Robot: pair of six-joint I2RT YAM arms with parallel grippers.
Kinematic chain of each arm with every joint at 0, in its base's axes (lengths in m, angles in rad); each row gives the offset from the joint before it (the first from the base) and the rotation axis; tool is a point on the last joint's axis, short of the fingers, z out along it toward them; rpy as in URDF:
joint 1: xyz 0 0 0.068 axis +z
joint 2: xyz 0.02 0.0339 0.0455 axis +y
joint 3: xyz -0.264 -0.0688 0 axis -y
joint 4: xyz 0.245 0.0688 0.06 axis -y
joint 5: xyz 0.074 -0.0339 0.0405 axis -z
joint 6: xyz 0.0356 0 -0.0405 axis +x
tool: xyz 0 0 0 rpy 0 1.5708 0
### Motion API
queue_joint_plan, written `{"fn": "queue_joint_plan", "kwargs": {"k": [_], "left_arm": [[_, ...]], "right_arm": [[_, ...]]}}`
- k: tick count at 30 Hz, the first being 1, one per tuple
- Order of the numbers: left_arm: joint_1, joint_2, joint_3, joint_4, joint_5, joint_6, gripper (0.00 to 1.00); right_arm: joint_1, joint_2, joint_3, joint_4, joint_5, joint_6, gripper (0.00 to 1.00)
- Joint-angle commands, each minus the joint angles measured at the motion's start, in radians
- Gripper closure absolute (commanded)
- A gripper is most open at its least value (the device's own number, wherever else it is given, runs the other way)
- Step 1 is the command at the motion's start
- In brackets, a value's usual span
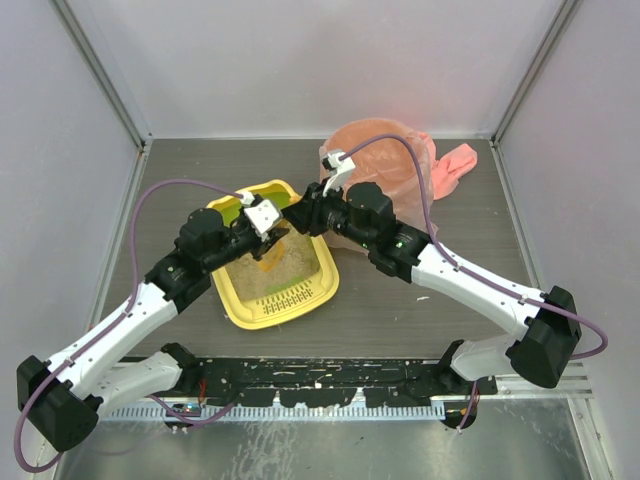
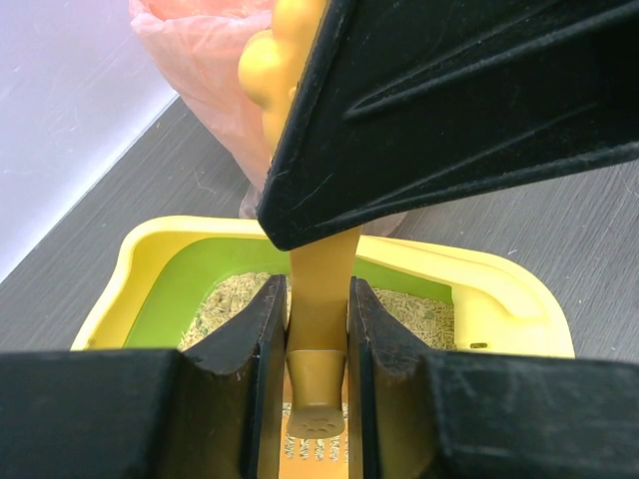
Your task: Clean the litter box
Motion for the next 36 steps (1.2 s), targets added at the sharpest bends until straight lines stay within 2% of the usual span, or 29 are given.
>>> {"fn": "queue_joint_plan", "kwargs": {"k": [1,3,5,9,12,15,17,20,24,29,33,36], "left_arm": [[0.005,-0.003,0.037,0.041,-0.005,-0.015,1.00],[0.004,-0.002,0.036,0.041,-0.005,-0.019,0.96],[0.004,-0.004,0.039,0.041,-0.005,-0.030,0.82],[0.005,-0.029,0.043,0.038,-0.010,-0.087,0.41],[0.004,-0.063,0.045,0.007,-0.070,-0.187,0.19],[0.004,-0.115,0.043,-0.064,-0.214,-0.308,0.05],[0.005,-0.159,0.042,-0.140,-0.316,-0.368,0.01],[0.005,-0.237,0.046,-0.261,-0.434,-0.447,0.02],[0.004,-0.332,0.073,-0.427,-0.514,-0.544,0.02],[0.005,-0.320,0.146,-0.658,-0.503,-0.623,0.02],[0.004,-0.297,0.151,-0.700,-0.424,-0.656,0.02],[0.005,-0.272,0.176,-0.771,-0.511,-0.701,0.02]], "right_arm": [[-0.001,-0.024,0.037,0.044,-0.006,0.000,0.81],[-0.001,-0.021,0.042,0.045,-0.004,-0.003,0.91],[-0.001,-0.020,0.047,0.037,0.006,-0.006,0.98],[-0.001,-0.034,0.048,0.032,0.039,-0.014,0.99],[-0.001,-0.047,0.042,0.024,0.083,-0.025,0.99],[-0.001,-0.051,0.042,0.014,0.108,-0.040,0.99],[-0.001,-0.044,0.055,-0.010,0.108,-0.058,0.99],[-0.001,-0.023,0.076,-0.041,0.110,-0.080,0.99],[-0.002,-0.003,0.083,-0.062,0.133,-0.094,0.99],[-0.010,0.027,0.104,-0.076,0.103,-0.121,0.99],[-0.027,0.047,0.121,-0.081,0.060,-0.122,0.99],[-0.037,0.064,0.133,-0.089,0.039,-0.120,0.99]]}}
